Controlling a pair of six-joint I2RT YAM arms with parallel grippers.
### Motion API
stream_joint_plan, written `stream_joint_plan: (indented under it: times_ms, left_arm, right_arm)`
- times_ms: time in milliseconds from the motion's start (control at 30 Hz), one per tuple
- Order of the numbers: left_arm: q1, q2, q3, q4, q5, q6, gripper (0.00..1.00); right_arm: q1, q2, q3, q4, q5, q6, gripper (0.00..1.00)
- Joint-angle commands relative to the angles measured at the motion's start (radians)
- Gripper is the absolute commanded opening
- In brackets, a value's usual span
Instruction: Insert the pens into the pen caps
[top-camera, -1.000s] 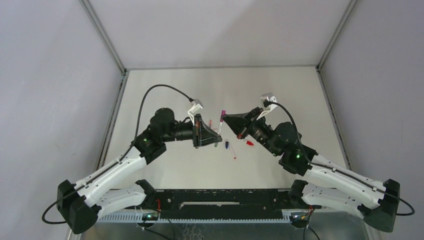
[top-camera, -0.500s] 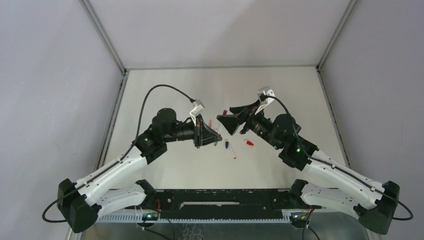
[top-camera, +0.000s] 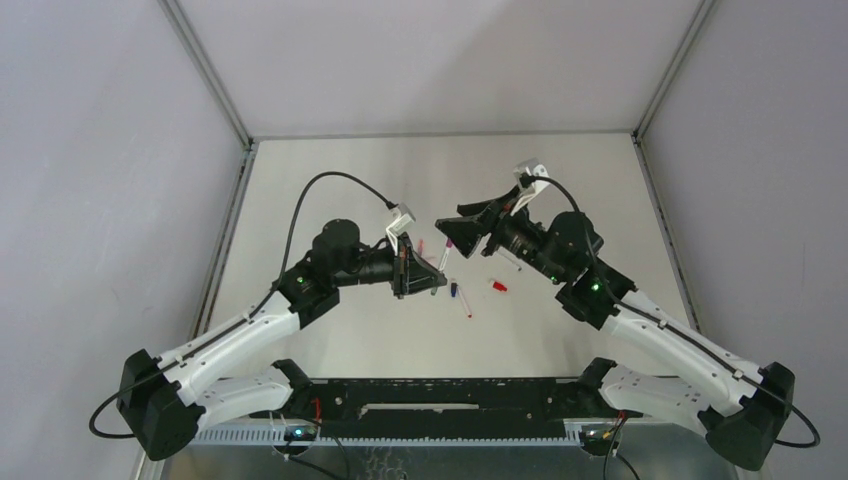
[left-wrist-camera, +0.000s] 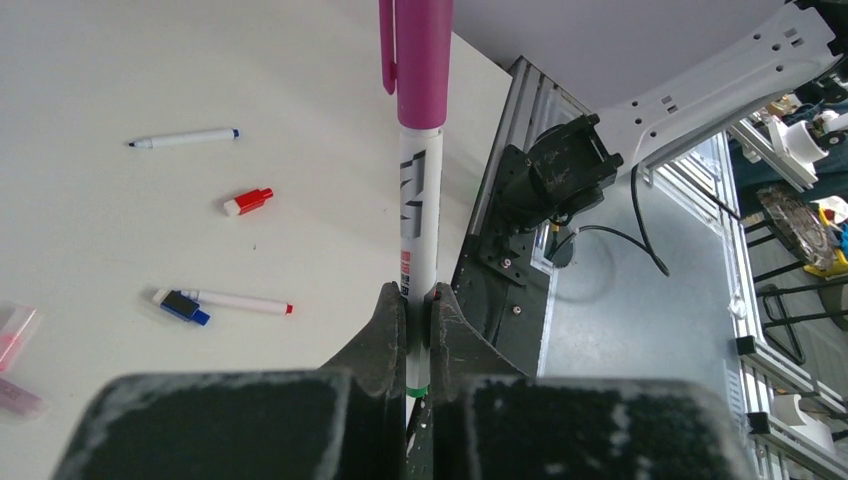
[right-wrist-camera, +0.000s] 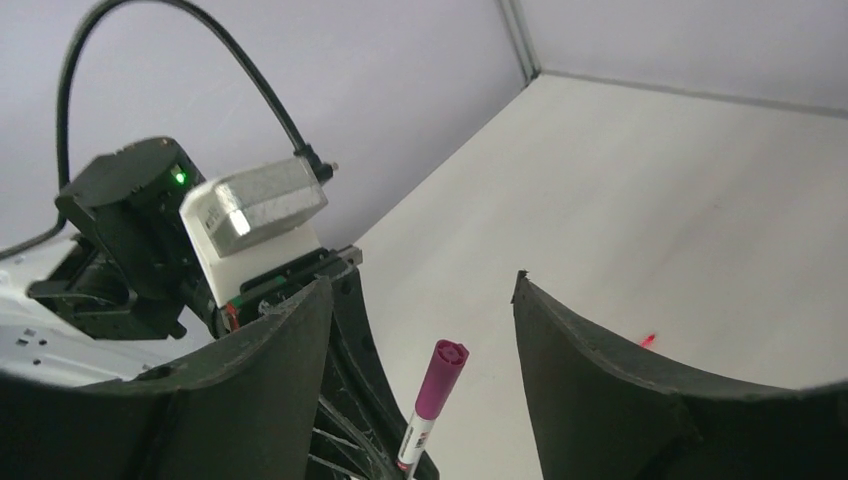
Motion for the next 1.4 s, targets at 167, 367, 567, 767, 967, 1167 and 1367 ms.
stream_joint_plan:
  times_ms: [167,367,567,767,967,1167,1367]
  left_arm:
    - [-0.006,-0.007,0.002,0.046,-0.007,0.016,0.0]
    - [-0.006,-0.009,0.012,0.038,-0.01,0.021,0.0]
    - [-0.007,-0.019,0.057,0.024,-0.062,0.042,0.0]
    - [0.004,-0.001,0.207,-0.058,-0.152,0.126,0.0]
    - [0.045,0.004,0.301,-0.072,-0.219,0.171,0.0]
    - [0.098,-0.029,0.322,-0.037,-0.244,0.175,0.0]
    - [0.138,-0.068,0.309,0.009,-0.243,0.162,0.0]
  right_arm:
    - [0.058,0.049,0.036,-0.018,-0.037,0.002,0.49]
    - [0.069,0.051,0.036,-0.023,-0.025,0.0,0.0]
    - [0.097,0.059,0.032,-0.053,-0.006,-0.01,0.0]
    - [0.17,0.073,-0.021,-0.048,0.023,0.015,0.0]
    - [0.256,0.069,-0.099,-0.047,0.076,0.053,0.0]
    - [0.31,0.107,-0.13,-0.044,0.09,0.076,0.0]
    - [0.344,0.181,-0.131,-0.011,0.068,0.096,0.0]
